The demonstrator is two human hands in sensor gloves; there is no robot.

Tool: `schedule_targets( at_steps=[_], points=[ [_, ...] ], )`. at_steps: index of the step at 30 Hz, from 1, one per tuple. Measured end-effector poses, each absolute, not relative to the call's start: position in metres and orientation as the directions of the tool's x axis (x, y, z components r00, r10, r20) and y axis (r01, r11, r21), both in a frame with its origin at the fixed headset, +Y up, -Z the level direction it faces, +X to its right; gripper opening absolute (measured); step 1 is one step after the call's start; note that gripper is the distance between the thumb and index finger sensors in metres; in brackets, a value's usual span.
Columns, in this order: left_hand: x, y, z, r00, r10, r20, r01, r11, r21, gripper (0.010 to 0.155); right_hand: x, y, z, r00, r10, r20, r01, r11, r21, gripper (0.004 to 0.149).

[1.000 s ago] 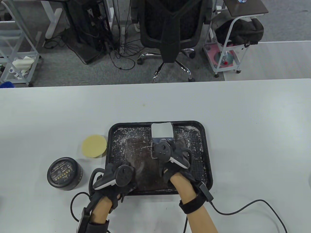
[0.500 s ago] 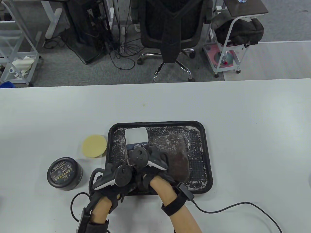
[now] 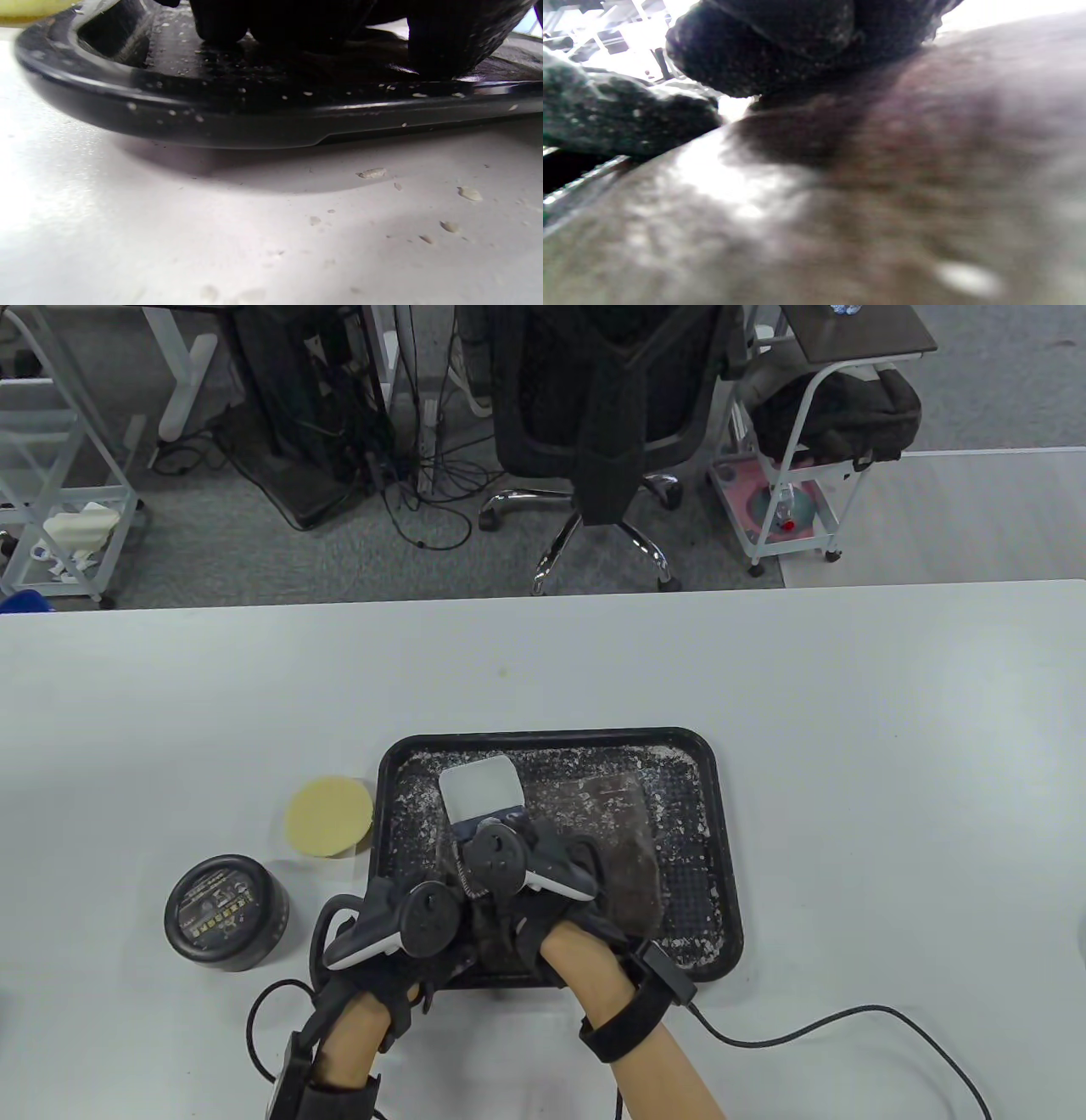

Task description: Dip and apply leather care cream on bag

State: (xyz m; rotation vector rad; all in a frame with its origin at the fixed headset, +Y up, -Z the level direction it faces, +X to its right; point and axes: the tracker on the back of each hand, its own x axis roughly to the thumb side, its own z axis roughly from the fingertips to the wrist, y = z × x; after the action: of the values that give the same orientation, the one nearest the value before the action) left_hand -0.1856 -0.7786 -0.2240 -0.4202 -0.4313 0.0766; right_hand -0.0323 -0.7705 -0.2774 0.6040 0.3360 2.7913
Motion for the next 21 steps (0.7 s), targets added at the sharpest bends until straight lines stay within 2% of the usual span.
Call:
schedule_targets(
  at_steps=[10,21],
  points=[
    [-0.186,-0.779,-0.224,0.908,0.163,0.387,0.013,0.911,-0.413,0.071,0.014,-0.768,-0.275,-0.923,0.254,0.288,-0.178,-0.948,0.265,0.052],
    [-0.185,-0.776,-0.223,0.91,0.129,0.394,0.029,0.929,-0.37,0.073,0.061,-0.763,-0.269,-0.943,0.267,0.199,-0.215,-0.945,0.246,0.052]
  ],
)
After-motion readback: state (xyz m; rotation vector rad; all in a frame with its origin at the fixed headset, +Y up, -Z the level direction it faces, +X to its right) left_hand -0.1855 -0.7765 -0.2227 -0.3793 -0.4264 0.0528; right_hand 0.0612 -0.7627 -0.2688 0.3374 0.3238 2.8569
